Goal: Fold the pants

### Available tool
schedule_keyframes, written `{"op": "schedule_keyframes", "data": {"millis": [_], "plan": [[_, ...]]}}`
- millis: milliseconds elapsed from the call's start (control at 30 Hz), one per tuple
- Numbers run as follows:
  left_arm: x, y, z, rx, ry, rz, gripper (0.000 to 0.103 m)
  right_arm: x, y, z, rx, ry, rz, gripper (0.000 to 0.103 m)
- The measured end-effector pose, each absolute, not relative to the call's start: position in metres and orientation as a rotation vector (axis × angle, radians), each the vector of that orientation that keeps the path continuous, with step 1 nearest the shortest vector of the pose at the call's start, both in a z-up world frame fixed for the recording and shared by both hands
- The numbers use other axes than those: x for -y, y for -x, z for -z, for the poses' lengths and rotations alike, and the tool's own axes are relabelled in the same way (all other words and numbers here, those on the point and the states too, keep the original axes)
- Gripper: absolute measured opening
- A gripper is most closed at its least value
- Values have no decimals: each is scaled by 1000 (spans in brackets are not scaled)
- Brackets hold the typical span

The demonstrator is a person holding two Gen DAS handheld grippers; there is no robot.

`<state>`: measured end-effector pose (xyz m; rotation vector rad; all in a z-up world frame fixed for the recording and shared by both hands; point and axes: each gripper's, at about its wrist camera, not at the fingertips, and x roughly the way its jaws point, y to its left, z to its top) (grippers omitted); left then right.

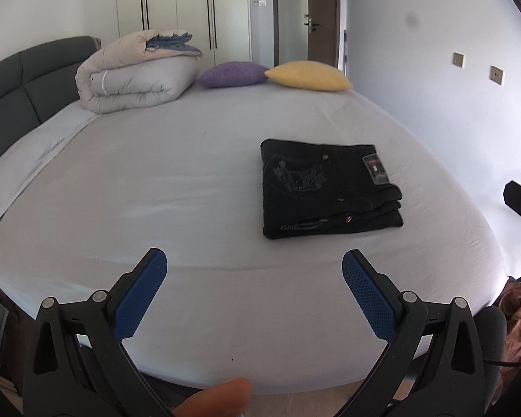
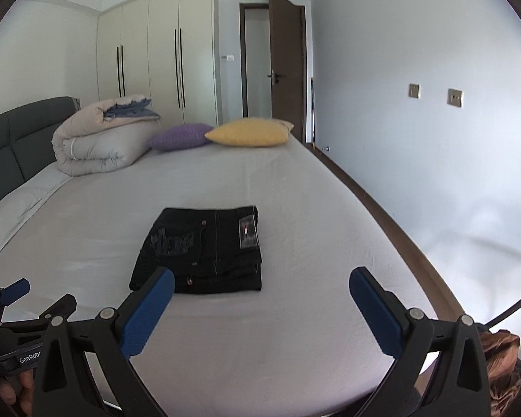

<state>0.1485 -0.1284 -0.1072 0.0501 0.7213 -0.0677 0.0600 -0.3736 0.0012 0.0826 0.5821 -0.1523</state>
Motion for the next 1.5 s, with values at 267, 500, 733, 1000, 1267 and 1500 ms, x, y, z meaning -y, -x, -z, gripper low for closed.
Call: {"op": "schedule_keyframes", "data": {"millis": [267,500,733,1000,1267,1500], "plan": [[120,-167,127,-754,-33,61,103,361,-65,20,-634,-42,139,103],[116,-174,135,-768,-19,52,103,352,-68,28,-657,-26,125,103],[114,-175,136,-772,-12,45,103,349,-68,31,-668,-25,115,103],[113,-174,136,-773,-10,43,103,348,-68,31,-668,-25,115,103],[114,-174,140,-778,-6,39,103,346,-67,35,-674,-26,113,103],[115,-173,142,-780,-2,37,103,345,-66,37,-676,-28,113,103]]}}
